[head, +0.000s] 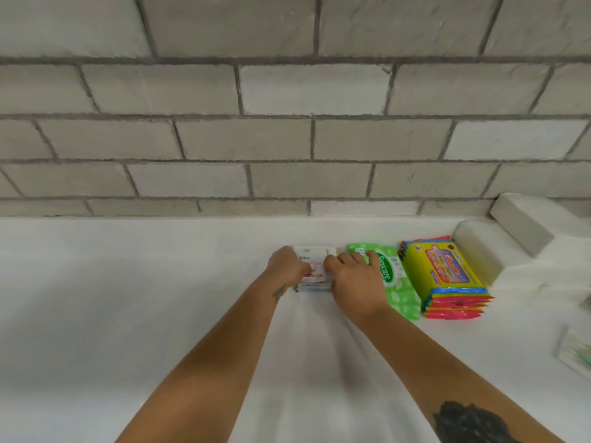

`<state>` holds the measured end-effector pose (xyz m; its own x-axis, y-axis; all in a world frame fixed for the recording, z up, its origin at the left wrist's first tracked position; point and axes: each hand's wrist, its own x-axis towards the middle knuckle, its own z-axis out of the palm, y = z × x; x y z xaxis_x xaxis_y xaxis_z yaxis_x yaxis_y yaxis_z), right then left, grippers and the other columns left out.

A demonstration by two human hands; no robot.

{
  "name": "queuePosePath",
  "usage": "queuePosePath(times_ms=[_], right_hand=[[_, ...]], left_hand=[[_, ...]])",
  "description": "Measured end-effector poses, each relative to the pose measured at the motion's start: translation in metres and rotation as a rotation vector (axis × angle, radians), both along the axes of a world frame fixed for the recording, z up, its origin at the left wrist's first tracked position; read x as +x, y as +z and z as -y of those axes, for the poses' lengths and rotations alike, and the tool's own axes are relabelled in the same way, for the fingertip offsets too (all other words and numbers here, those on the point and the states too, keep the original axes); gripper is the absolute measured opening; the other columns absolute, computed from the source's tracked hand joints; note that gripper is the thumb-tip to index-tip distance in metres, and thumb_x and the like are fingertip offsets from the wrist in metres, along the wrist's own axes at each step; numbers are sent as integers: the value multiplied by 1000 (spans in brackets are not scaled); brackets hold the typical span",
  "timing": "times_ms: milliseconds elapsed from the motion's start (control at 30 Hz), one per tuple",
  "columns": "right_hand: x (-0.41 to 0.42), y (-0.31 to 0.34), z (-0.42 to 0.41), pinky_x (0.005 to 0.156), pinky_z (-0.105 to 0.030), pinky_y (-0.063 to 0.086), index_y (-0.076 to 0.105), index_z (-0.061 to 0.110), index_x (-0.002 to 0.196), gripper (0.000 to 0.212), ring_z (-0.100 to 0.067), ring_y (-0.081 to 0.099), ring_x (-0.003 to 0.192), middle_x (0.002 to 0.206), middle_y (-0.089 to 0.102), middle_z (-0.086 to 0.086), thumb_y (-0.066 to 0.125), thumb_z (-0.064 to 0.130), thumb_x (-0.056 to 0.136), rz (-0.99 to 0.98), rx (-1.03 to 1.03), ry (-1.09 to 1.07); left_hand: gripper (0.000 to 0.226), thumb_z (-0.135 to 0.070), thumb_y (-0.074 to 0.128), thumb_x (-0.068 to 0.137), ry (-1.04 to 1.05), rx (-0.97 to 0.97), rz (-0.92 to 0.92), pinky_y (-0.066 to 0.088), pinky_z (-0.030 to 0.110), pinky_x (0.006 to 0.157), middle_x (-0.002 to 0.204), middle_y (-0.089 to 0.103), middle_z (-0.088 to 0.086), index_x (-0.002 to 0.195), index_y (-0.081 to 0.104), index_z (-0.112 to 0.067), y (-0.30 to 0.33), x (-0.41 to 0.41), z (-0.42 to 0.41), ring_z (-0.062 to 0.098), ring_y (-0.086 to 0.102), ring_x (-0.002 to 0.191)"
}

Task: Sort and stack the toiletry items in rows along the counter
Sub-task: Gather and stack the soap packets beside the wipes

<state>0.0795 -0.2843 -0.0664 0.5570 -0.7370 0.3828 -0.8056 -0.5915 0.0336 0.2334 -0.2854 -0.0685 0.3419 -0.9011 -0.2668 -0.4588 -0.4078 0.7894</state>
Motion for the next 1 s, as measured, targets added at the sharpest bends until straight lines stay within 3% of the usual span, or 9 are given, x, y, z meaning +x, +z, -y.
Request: queuePosePath(times_ms=[100,333,433,533,667,767,833,900,1000], right_hand=[[-1,-3,0,84,-55,47,62,18,65,42,-25,60,57,53,57,2,78,0,30,-89,13,-35],[-1,-7,8,92,-60,40,66,20,69,34,-28,64,67,61,63,1,85,13,42,-114,142,-39],[-3,-1,10,85,-42,45,69,14,90,35,-31,63,84,90,67,-6,84,23,60,82,238,45],[0,24,13,79,-29,42,58,15,120,31,-27,57,105,118,60,-7,56,16,89,361,439,-119],[11,34,25,84,-30,48,47,16,132,43,-28,60,106,125,59,-9,48,10,90,312,744,-274],[21,29,27,55,-32,55,51,3,104,15,-23,65,50,73,66,-15,44,5,91,301,902,-335],[26,26,29,50,-29,53,49,1,75,17,-19,57,37,43,56,-8,42,1,91,271,926,-368],[30,24,32,49,-25,54,44,7,64,27,-21,62,51,49,55,-5,44,1,91,240,909,-338],[29,21,35,38,-21,43,37,12,68,25,-16,53,52,71,52,-8,45,5,91,304,913,-315]], left_hand=[[41,-27,70,76,16,-10,72,52,27,73,109,67,9,113,64,-11,-7,-2,2,23,64,97],[60,-42,71,74,57,9,207,51,45,89,119,50,14,121,51,-10,-12,-4,2,31,55,107],[63,-48,66,79,53,19,188,51,45,89,121,51,15,123,47,-7,-6,-4,-1,33,54,109],[45,-37,54,91,53,2,164,50,33,78,118,56,14,120,46,-4,0,-3,-3,31,57,105],[33,-15,46,95,20,-34,205,48,34,82,124,58,13,127,46,-7,1,-6,-8,31,56,109],[48,-11,44,95,-18,-36,200,48,37,94,135,51,10,142,35,-11,1,-13,-9,29,51,118],[45,-10,45,94,-37,-42,201,46,36,95,135,51,11,139,39,-8,2,-16,-8,29,50,118],[44,-9,46,93,-32,-35,207,46,35,95,136,50,14,136,42,-7,4,-16,-7,30,49,120],[47,-6,49,89,-25,-20,196,49,41,92,137,48,17,136,42,-2,5,-16,-5,32,49,120]])
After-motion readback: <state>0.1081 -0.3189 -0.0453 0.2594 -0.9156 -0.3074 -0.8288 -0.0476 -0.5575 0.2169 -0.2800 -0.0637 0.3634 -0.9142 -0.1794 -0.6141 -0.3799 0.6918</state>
